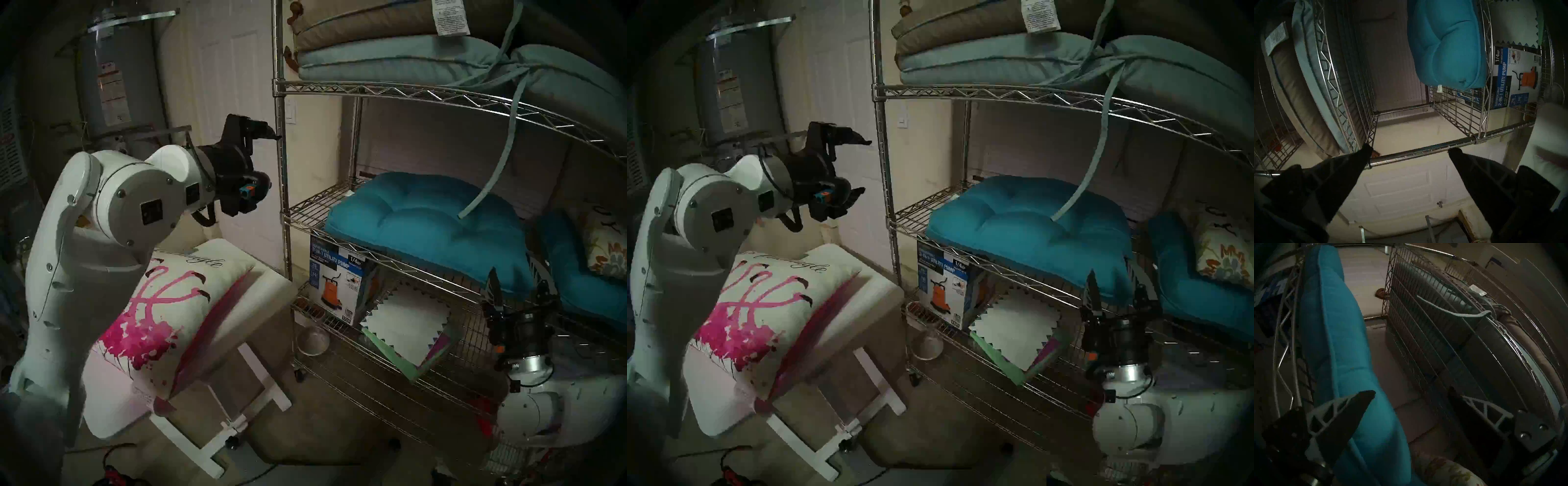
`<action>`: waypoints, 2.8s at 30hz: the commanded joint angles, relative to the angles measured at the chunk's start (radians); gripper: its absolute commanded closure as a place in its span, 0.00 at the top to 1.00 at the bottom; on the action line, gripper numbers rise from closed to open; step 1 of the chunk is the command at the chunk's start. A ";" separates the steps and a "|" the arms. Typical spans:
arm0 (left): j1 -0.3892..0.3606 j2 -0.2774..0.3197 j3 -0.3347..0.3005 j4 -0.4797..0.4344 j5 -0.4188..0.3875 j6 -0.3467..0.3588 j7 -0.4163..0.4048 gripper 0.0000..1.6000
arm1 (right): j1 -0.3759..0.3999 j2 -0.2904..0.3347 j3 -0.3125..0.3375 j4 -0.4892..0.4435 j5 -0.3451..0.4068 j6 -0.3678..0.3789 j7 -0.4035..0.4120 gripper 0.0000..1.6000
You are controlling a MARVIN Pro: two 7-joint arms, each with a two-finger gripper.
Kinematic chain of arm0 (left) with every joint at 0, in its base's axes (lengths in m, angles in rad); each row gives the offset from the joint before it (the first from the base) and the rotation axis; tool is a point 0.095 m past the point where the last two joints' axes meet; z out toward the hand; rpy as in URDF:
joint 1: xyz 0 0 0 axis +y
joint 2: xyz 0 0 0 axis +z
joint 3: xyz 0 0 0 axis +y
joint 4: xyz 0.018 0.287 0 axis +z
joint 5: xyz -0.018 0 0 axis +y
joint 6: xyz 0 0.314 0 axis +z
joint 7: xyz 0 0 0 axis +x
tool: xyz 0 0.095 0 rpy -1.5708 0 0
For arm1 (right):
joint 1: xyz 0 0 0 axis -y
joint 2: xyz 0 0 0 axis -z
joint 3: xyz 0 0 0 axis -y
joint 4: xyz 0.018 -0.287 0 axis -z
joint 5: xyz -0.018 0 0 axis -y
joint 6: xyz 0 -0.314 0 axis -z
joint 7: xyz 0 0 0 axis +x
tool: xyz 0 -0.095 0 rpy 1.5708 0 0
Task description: Take cushion off the shelf
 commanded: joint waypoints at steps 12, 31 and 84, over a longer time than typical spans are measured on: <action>-0.035 -0.013 0.008 -0.001 0.017 0.019 -0.016 1.00 | -0.078 -0.001 -0.002 -0.047 -0.031 0.012 -0.033 1.00; -0.051 -0.022 0.022 0.002 0.037 0.036 -0.036 1.00 | -0.113 -0.001 0.055 0.066 -0.031 0.080 -0.032 1.00; -0.081 -0.042 0.048 0.006 0.078 0.070 -0.081 1.00 | -0.137 -0.013 0.180 0.245 -0.178 0.095 -0.021 1.00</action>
